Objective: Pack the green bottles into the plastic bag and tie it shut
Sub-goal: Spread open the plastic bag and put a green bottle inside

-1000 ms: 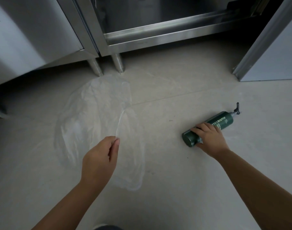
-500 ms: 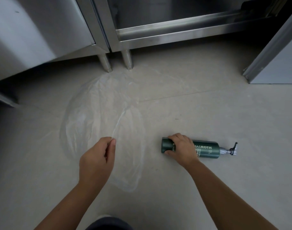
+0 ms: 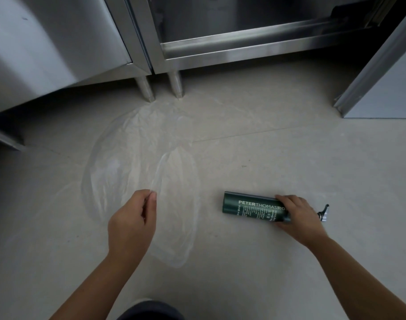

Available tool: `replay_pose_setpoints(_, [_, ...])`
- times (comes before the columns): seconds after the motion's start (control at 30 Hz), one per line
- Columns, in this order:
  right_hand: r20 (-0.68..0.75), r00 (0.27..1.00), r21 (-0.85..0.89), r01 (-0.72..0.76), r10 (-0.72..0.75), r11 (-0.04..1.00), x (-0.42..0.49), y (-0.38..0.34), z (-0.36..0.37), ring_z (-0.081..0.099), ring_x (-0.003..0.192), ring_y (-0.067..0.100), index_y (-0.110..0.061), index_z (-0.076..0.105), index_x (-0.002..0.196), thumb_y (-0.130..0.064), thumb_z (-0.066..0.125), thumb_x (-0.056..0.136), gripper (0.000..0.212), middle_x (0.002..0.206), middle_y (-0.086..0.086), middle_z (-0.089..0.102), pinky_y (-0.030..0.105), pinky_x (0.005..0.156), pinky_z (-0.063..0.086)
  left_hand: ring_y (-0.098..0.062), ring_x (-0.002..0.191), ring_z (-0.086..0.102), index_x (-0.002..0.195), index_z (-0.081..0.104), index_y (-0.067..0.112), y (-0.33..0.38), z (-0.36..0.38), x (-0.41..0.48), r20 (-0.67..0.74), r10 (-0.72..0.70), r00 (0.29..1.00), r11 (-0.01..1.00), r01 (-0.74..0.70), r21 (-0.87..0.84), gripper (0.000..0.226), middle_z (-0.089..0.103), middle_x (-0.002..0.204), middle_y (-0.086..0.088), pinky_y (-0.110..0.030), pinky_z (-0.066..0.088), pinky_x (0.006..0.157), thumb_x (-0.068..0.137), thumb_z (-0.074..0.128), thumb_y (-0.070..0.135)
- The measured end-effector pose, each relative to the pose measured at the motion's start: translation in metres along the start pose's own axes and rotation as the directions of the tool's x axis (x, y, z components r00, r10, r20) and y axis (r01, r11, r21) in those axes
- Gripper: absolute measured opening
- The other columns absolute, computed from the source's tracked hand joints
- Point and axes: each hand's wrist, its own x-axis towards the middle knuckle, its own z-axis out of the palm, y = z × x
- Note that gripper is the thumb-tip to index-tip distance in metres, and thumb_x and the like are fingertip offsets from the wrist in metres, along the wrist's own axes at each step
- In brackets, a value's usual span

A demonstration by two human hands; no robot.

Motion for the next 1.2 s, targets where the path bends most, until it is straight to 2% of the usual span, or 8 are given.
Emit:
replay_pose_setpoints(0.3, [0.08,0.995,0.142,-0.069,0.058,0.987,-0.001,-0.024,0.006,0.043,0.106,0.031,-0.015,0.045,0.128,-0.02,0.076,0.069,0.067,0.116,0.015,0.051,0.035,0.092,0.037,-0.012,0.037,0.042,0.078,0.062,0.006,0.003,-0.007,0.005,-0.1,-0.052,0.994,0.998,0.047,-0.049,0.023,0.046,0.046,0.001,-0.015,0.029,0.04,0.088,0.047,0.02])
replay_pose_setpoints(0.43, [0.058,0.995,0.224,-0.087,0.076,0.971,0.001,-0.038,-0.012,0.046,0.104,0.032,-0.016,0.047,0.126,-0.019,0.076,0.068,0.065,0.111,0.016,0.052,0.037,0.091,0.04,-0.01,0.038,0.042,0.079,0.062,0.005,0.005,-0.012,0.006,-0.133,-0.068,0.989,0.996,0.059,-0.074,0.027,0.046,0.046,0.002,-0.013,0.028,0.039,0.088,0.044,0.023])
replay_pose_setpoints(0.57, [-0.005,1.0,0.253,0.019,-0.018,0.967,0.007,-0.062,-0.045,0.05,0.1,0.032,-0.015,0.05,0.124,-0.018,0.077,0.067,0.063,0.107,0.015,0.054,0.04,0.09,0.044,-0.005,0.039,0.041,0.081,0.063,0.005,0.007,-0.018,0.005,-0.177,-0.082,0.981,0.994,0.069,-0.08,0.027,0.044,0.047,0.005,-0.011,0.032,0.039,0.088,0.044,0.023])
replay_pose_setpoints(0.7, [0.004,0.978,0.218,0.205,-0.211,0.954,0.013,-0.102,-0.073,0.05,0.099,0.028,-0.018,0.05,0.125,-0.023,0.078,0.066,0.065,0.108,0.013,0.054,0.035,0.089,0.043,-0.009,0.037,0.038,0.08,0.063,0.004,0.009,-0.027,0.003,-0.237,-0.036,0.971,0.997,0.019,-0.071,0.019,0.045,0.049,0.003,-0.005,0.035,0.05,0.088,0.049,0.014])
replay_pose_setpoints(0.8, [0.01,0.953,0.23,0.291,-0.302,0.929,0.017,-0.139,-0.081,0.049,0.099,0.025,-0.021,0.049,0.125,-0.027,0.077,0.067,0.066,0.108,0.01,0.054,0.035,0.089,0.044,-0.011,0.037,0.038,0.08,0.062,0.007,0.009,-0.035,0.003,-0.28,-0.042,0.959,0.997,0.023,-0.07,0.019,0.045,0.048,0.003,-0.005,0.034,0.051,0.092,0.051,0.016])
replay_pose_setpoints(0.93, [0.036,0.936,0.25,0.331,-0.35,0.91,0.026,-0.188,-0.071,0.048,0.102,0.026,-0.022,0.048,0.125,-0.03,0.075,0.067,0.064,0.108,0.01,0.053,0.034,0.09,0.044,-0.009,0.038,0.037,0.082,0.063,0.006,0.01,-0.046,0.001,-0.308,-0.025,0.951,0.997,0.002,-0.076,0.032,0.047,0.047,0.001,-0.019,0.036,0.048,0.09,0.04,0.026])
replay_pose_setpoints(1.0, [0.067,0.931,0.239,0.334,-0.359,0.912,0.03,-0.208,-0.059,0.047,0.103,0.026,-0.022,0.048,0.124,-0.031,0.074,0.068,0.062,0.109,0.01,0.053,0.034,0.089,0.042,-0.017,0.048,0.043,0.082,0.064,0.007,0.011,-0.051,-0.001,-0.321,-0.017,0.947,0.997,-0.009,-0.079,0.03,0.049,0.046,-0.002,-0.023,0.036,0.046,0.09,0.041,0.026])
replay_pose_setpoints(1.2, [0.126,0.934,0.198,0.306,-0.334,0.931,0.039,-0.238,-0.033,0.046,0.104,0.027,-0.02,0.049,0.122,-0.031,0.072,0.07,0.058,0.111,0.012,0.053,0.035,0.087,0.044,-0.016,0.053,0.046,0.084,0.063,0.009,0.006,-0.07,-0.007,-0.356,-0.013,0.935,0.993,-0.029,-0.113,0.028,0.047,0.047,0.002,-0.023,0.035,0.042,0.09,0.042,0.026])
